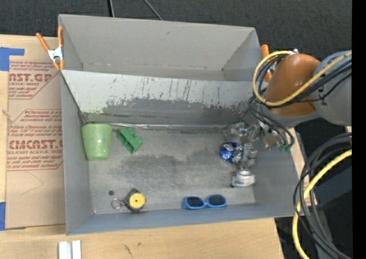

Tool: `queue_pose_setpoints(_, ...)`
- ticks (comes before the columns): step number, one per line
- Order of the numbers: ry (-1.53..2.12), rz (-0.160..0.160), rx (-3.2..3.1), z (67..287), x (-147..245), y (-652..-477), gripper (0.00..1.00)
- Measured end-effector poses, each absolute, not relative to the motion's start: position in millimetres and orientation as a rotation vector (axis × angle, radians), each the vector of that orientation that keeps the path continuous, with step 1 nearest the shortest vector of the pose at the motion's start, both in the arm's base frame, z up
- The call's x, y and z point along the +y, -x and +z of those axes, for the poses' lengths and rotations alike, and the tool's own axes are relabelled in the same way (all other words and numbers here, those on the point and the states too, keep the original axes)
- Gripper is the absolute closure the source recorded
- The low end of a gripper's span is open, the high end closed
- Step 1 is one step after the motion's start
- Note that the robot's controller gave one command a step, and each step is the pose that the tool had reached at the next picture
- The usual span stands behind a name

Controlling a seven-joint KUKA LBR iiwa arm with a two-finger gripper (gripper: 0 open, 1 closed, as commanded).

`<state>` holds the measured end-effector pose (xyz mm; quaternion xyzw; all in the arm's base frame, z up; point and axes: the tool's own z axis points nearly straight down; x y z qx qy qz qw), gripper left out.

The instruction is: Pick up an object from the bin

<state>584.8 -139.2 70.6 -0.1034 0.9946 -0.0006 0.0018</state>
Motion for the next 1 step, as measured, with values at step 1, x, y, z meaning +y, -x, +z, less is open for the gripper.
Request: queue_pose_setpoints(1, 0.590, -0.007, 3.075, 271.4, -142.1, -568.9, 1.00)
